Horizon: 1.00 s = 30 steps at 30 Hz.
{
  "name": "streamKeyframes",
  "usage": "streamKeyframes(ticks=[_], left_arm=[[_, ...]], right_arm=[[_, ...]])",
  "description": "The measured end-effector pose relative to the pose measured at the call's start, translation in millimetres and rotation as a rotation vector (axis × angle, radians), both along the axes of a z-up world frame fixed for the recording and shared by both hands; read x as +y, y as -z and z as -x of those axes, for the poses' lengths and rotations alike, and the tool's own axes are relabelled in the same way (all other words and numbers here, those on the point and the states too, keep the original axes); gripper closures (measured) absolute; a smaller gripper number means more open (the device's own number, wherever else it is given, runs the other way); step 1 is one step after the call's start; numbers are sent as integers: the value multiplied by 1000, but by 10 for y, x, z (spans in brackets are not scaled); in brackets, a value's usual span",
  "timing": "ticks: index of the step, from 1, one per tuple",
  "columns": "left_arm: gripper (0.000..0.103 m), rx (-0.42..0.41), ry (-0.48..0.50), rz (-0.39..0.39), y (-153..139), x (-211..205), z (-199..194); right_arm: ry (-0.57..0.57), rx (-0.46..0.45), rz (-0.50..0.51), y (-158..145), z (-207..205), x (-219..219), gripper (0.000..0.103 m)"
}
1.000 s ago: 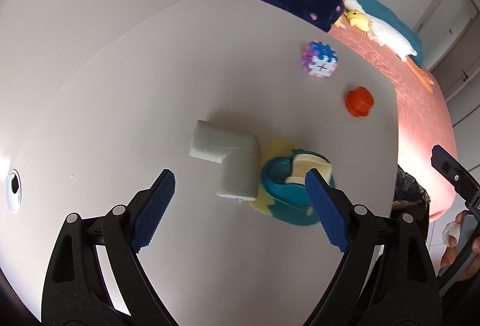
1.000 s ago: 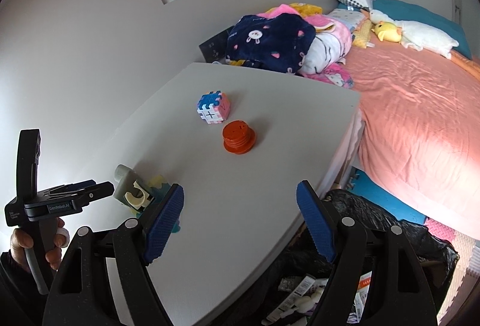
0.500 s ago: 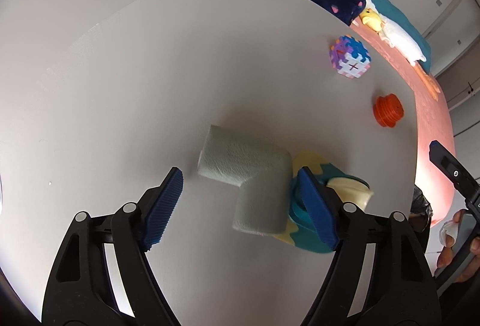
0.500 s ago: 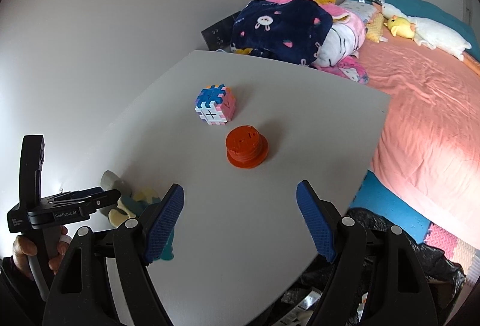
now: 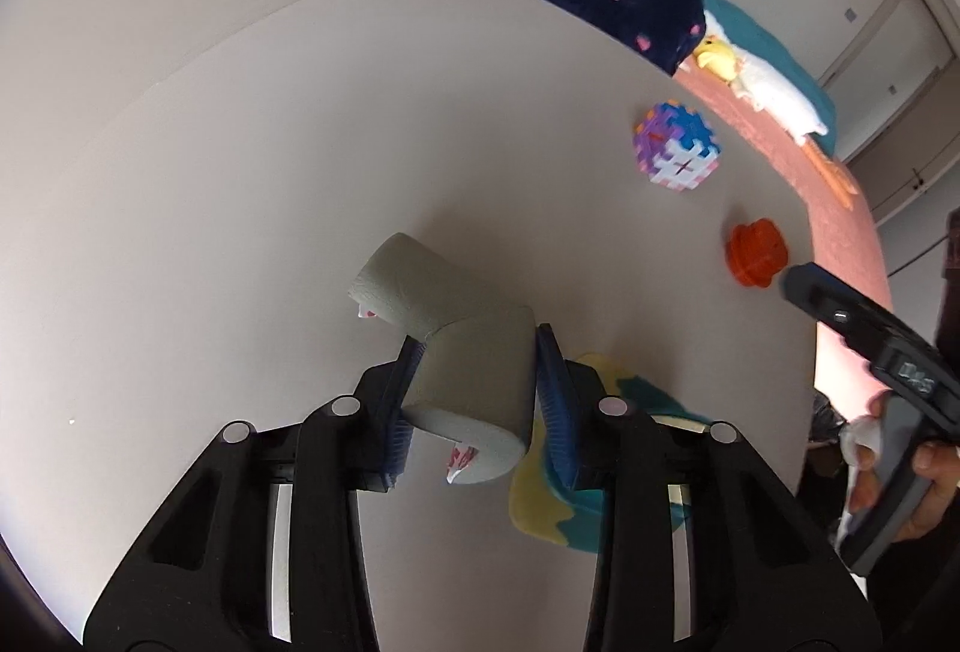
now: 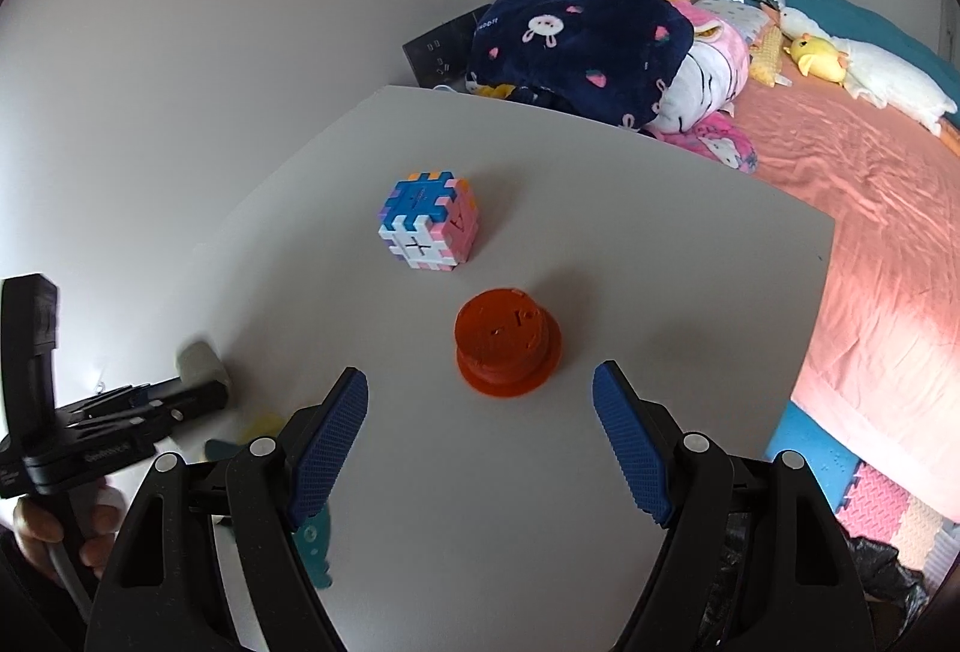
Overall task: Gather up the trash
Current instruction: 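Grasp the grey cup with the left tool while the right tool grasps the red cap, then lift the grey cup and red cap and carry them toward the trash bag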
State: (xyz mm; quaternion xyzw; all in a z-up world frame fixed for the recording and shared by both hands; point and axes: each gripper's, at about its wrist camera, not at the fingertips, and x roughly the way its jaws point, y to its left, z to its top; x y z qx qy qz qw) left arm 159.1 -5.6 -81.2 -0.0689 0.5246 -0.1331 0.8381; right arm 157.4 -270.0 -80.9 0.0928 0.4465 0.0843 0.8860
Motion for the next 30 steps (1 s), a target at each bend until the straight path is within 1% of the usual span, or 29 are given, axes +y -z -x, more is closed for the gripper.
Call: streamKeyframes(ticks=[4, 6, 7, 9, 13, 15, 19, 30], left_arm=[[68, -11, -4, 3, -7, -6, -30], [68, -15, -8, 1, -14, 3, -34], [68, -17, -12, 3, -21, 17, -32], [68, -12, -24, 35, -31, 62, -31], [68, -8, -41, 49, -46, 128, -17], [68, -1, -47, 70, -52, 153, -13], [68, -10, -43, 75, -94, 146, 17], [68, -45, -26, 61, -250, 17, 49]], right_arm=[[3, 3, 23, 46, -94, 17, 25], [-4, 1, 45, 62, -137, 43, 31], [-8, 2, 52, 70, -155, 48, 36], [-11, 14, 91, 111, -205, 90, 40], [-21, 22, 94, 170, -239, 114, 56], [-19, 18, 79, 175, -228, 105, 56], [-18, 19, 60, 164, -186, 79, 56], [-14, -4, 34, -42, 26, 23, 56]])
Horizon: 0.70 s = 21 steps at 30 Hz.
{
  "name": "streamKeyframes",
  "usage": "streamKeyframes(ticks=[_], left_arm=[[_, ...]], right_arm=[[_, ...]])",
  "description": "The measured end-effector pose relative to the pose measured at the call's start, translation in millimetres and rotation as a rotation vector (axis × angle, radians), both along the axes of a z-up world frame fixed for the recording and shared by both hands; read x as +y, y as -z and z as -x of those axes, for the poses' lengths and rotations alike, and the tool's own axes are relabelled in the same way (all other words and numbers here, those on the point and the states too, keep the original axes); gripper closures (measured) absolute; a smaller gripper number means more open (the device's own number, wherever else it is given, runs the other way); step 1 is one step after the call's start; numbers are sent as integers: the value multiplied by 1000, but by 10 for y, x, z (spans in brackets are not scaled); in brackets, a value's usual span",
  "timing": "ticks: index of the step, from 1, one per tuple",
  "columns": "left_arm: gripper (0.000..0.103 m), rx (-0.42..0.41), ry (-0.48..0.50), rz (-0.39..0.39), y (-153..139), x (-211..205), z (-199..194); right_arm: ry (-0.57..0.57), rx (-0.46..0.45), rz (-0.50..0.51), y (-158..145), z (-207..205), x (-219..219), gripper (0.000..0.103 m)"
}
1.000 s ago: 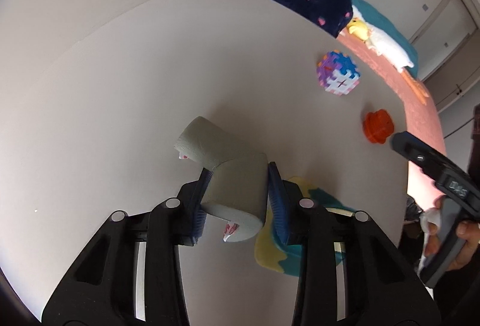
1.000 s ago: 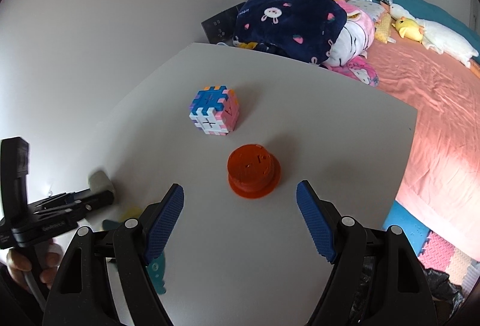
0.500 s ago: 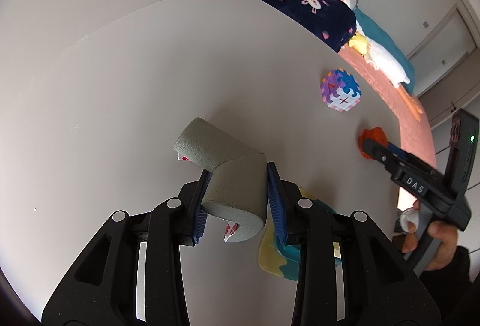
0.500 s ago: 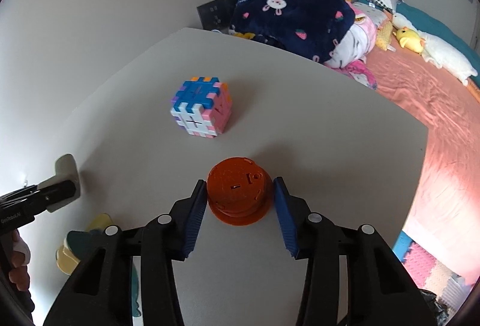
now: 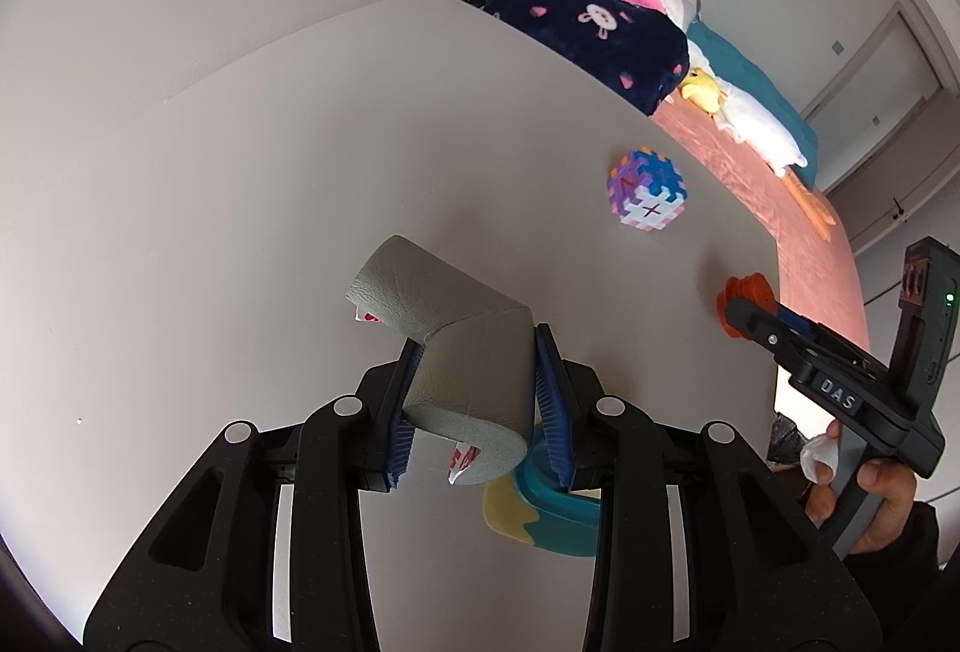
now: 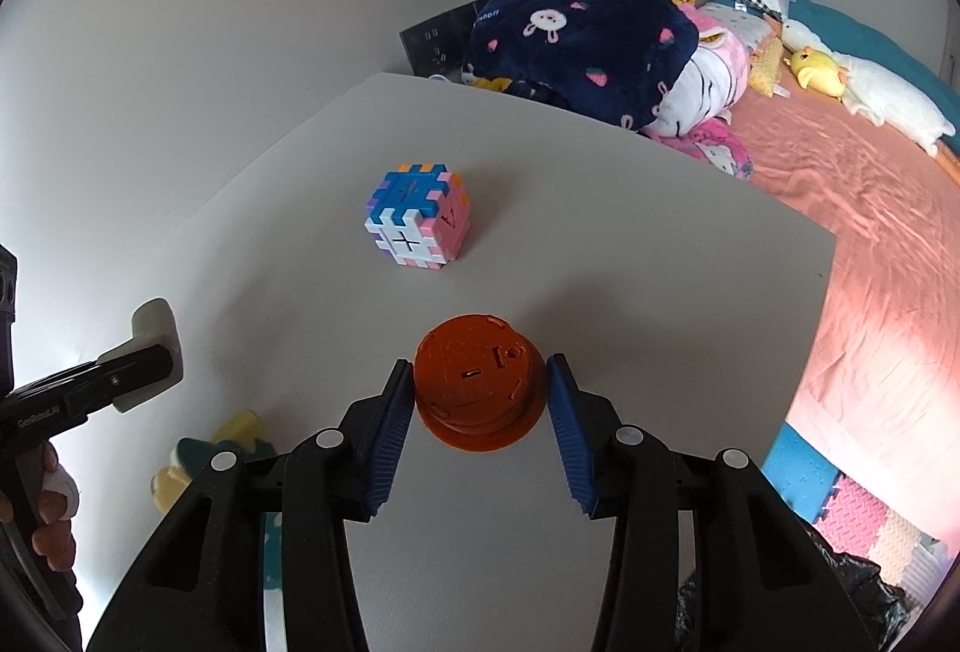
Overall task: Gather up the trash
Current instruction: 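Lift the grey cup and red cap and carry them toward the trash bag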
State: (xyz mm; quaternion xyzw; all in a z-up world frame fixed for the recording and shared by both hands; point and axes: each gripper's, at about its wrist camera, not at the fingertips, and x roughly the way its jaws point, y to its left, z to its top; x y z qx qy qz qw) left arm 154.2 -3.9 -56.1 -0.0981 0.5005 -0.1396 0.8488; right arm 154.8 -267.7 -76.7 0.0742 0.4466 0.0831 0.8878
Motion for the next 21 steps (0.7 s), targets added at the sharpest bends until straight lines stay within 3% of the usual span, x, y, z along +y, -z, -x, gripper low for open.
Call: streamKeyframes(ticks=[21], left_arm=[[68, -66, 162, -20, -326, -572, 357]], right_arm=[[44, -82, -6, -452, 734, -188, 56]])
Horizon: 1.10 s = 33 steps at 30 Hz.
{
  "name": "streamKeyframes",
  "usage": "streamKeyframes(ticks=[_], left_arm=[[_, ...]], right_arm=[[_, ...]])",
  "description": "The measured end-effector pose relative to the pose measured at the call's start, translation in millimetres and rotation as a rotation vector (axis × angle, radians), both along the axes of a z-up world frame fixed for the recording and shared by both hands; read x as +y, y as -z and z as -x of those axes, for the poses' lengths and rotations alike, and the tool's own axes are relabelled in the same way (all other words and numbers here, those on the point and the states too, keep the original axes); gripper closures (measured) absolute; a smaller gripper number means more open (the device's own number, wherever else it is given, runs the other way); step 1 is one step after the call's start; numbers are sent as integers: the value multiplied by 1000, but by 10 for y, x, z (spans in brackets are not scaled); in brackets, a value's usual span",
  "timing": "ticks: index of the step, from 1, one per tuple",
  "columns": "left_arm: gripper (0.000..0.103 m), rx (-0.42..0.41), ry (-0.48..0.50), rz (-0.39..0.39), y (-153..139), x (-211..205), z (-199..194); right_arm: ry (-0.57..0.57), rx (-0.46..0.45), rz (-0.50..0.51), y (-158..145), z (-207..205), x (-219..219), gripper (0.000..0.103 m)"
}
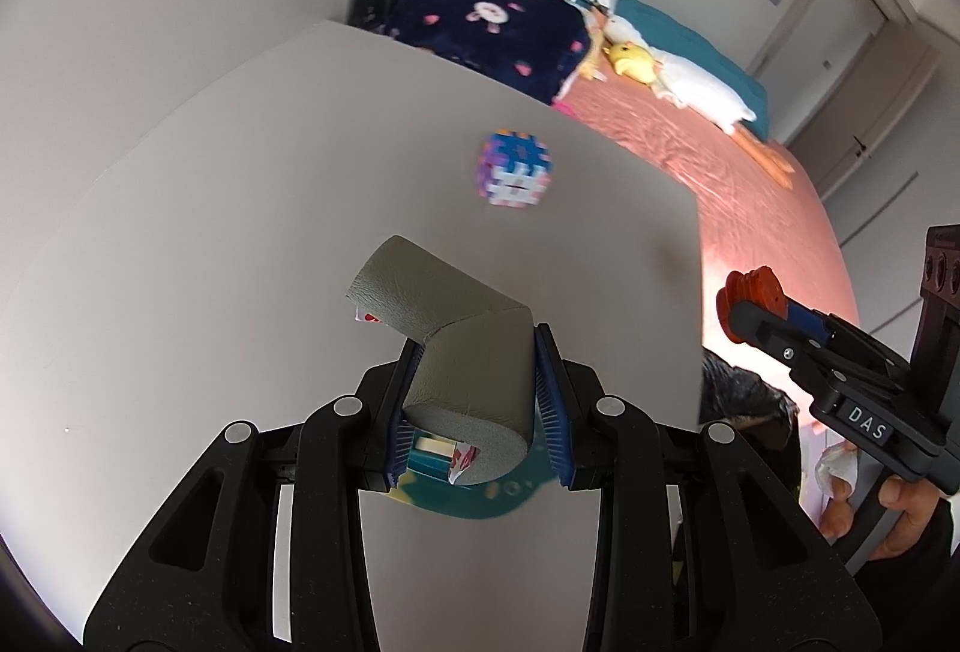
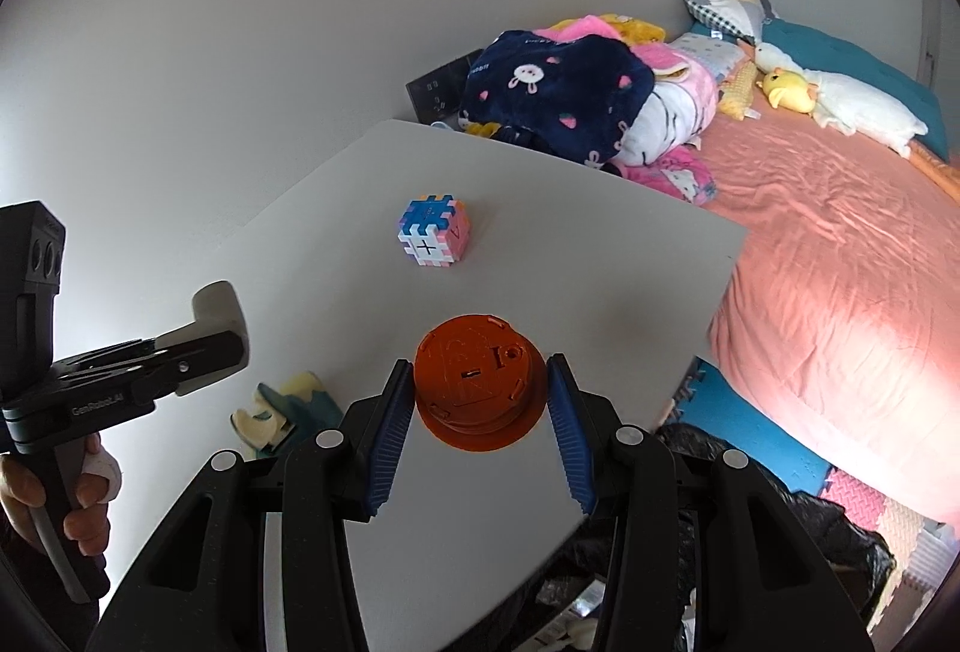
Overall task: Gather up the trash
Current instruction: 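Lift the grey cup and red cap and carry them toward the trash bag, then open both tools over the trash bag to drop the cup and cap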
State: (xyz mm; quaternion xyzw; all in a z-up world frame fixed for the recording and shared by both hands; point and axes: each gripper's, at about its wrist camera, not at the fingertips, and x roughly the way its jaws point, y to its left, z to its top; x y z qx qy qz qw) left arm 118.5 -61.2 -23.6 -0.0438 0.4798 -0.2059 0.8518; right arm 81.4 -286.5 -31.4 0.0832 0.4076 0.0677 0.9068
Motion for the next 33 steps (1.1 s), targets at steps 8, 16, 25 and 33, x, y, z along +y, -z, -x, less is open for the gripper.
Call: streamKeyframes(ticks=[8, 16, 25, 33], left_arm=[[68, -15, 71, -7, -82, -259, 193], [68, -25, 136, -9, -141, -509, 356], [68, -32, 207, -4, -182, -844, 574], [68, -39, 265, -12, -223, -1152, 742]], right_arm=[[40, -25, -7, -123, 357, -145, 56], [78, -44, -10, -202, 682, -297, 56], [121, -55, -1, -274, 1026, -496, 56], [166, -65, -11, -311, 1322, -743, 56]])
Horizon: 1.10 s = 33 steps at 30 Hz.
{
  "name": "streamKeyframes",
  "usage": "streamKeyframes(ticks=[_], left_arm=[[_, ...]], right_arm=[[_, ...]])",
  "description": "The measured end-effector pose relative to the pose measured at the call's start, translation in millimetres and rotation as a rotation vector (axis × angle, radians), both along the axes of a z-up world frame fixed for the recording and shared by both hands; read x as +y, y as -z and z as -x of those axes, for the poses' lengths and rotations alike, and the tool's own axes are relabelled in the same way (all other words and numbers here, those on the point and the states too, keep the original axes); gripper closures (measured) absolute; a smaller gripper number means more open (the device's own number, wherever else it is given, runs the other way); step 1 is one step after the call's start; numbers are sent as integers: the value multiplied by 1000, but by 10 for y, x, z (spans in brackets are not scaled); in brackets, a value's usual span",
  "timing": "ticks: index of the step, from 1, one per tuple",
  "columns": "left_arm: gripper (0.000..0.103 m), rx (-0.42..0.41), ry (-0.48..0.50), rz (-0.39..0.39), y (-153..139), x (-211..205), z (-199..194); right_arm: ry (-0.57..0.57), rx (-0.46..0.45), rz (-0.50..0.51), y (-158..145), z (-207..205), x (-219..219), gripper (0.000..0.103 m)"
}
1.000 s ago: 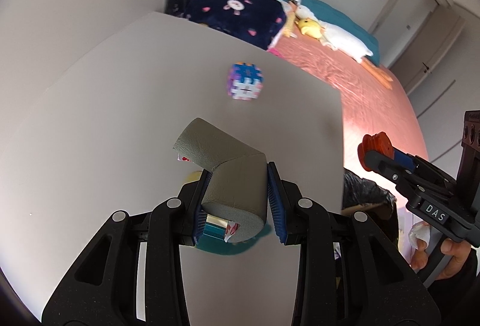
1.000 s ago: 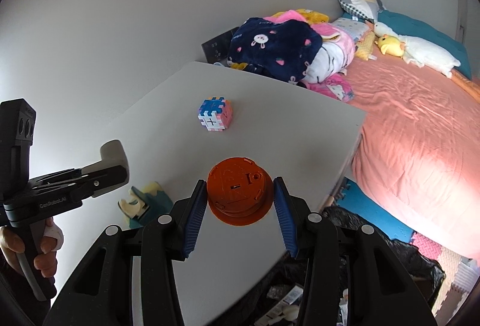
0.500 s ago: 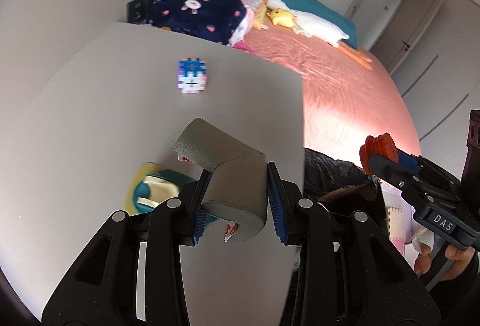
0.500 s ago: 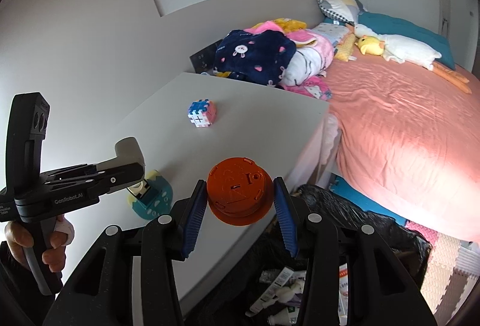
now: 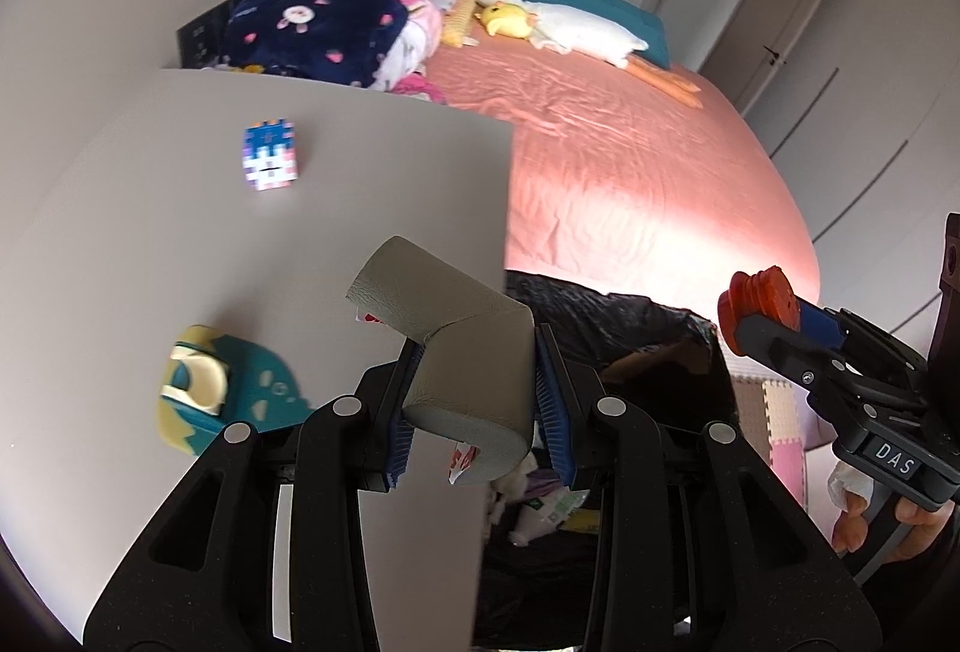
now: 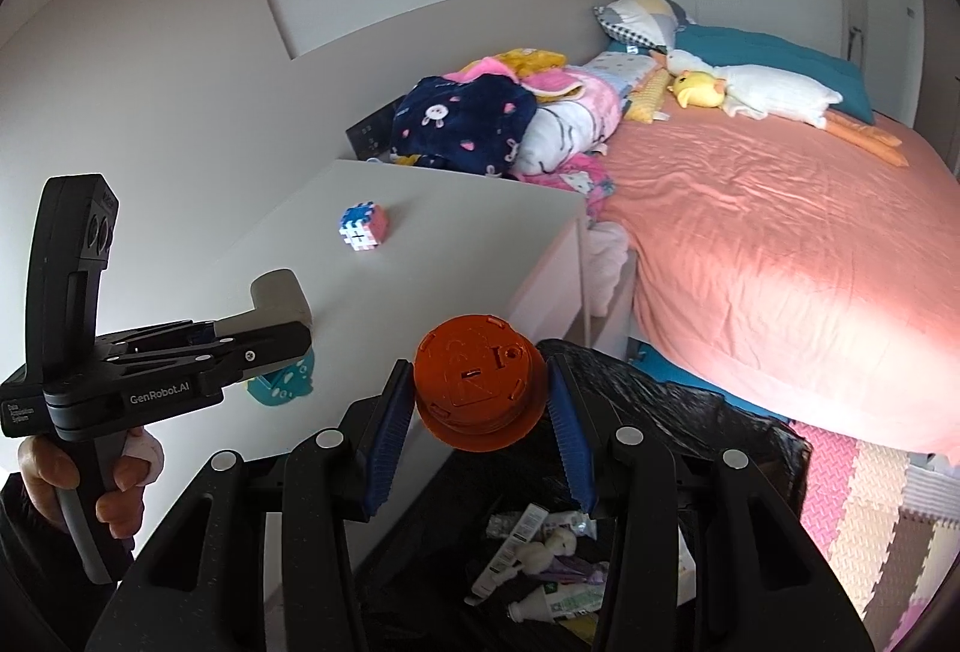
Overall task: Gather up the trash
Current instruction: 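Open both tools over the trash bag to drop the cup and cap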
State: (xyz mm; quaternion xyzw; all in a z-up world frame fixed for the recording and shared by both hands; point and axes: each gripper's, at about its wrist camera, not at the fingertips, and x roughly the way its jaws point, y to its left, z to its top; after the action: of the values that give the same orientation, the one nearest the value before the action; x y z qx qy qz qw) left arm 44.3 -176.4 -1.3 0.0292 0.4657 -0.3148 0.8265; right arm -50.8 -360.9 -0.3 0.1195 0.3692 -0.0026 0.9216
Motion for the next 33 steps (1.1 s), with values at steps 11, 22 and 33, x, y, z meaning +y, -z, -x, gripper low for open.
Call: streamKeyframes(ticks=[11, 22, 33], left_arm=[[68, -13, 66, -13, -84, -436, 173], [67, -14, 134, -32, -76, -827, 300], [6, -90, 255, -148, 22, -1163, 577]], right_arm=[[56, -17, -16, -34, 272, -362, 56], [115, -21, -29, -34, 473, -738, 56], [262, -107, -73, -89, 770, -1076, 18]])
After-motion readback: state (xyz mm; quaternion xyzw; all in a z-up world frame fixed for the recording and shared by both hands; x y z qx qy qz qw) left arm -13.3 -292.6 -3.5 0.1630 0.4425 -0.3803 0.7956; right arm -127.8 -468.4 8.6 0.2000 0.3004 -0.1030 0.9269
